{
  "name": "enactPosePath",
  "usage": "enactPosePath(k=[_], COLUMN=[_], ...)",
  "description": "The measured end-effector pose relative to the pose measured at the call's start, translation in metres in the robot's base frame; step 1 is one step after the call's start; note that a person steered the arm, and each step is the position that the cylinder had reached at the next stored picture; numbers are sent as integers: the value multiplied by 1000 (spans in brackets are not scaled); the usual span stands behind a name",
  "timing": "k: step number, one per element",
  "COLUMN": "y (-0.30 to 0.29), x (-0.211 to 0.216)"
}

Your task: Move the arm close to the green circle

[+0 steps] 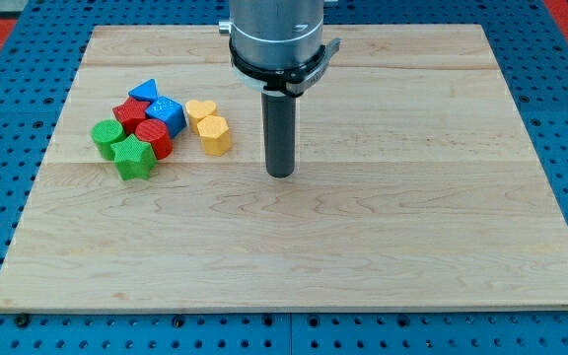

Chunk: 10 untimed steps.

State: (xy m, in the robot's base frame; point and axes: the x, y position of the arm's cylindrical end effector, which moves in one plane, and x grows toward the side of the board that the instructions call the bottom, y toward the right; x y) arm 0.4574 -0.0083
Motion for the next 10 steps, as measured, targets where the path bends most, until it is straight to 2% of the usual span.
enactPosePath(k=[2, 3, 4, 5, 6, 10], y=[9, 13, -80, -193, -240, -243], x=[6, 70, 85, 77, 59, 50])
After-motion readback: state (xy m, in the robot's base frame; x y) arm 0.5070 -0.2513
